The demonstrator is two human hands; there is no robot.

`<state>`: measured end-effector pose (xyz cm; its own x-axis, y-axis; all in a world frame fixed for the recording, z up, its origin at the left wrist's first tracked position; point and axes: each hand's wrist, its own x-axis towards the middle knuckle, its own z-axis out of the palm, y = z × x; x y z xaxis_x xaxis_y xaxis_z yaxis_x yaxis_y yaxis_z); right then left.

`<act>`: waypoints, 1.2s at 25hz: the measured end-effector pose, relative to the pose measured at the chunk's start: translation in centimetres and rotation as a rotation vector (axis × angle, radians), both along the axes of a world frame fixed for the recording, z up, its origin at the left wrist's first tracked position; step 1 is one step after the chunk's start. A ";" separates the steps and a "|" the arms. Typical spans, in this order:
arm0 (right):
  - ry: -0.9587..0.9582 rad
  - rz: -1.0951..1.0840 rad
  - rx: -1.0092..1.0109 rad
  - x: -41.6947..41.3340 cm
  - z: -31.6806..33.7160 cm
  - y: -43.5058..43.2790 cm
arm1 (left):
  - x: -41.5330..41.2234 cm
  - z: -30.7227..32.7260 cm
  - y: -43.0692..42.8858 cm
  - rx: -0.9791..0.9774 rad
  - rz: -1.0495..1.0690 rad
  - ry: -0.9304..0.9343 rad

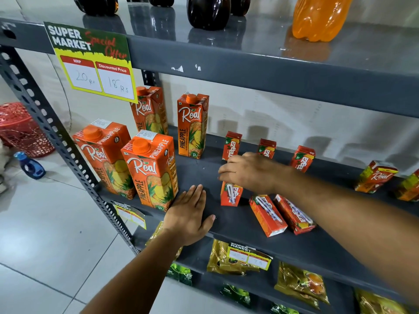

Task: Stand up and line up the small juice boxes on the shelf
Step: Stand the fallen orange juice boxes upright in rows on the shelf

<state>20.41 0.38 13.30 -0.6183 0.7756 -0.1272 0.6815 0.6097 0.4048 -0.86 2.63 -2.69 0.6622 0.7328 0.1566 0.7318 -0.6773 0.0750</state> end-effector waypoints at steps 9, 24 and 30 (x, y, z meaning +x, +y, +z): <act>0.203 -0.718 -0.242 -2.2 1.7 0.3 | -0.1 0.0 0.0 0.010 -0.002 0.006; 0.545 -1.122 -0.277 2.4 -0.8 -7.4 | 0.0 -0.4 0.2 0.044 0.008 0.023; 0.430 -1.222 -0.161 1.2 -5.1 -9.9 | 0.1 -0.2 0.1 0.025 0.012 0.020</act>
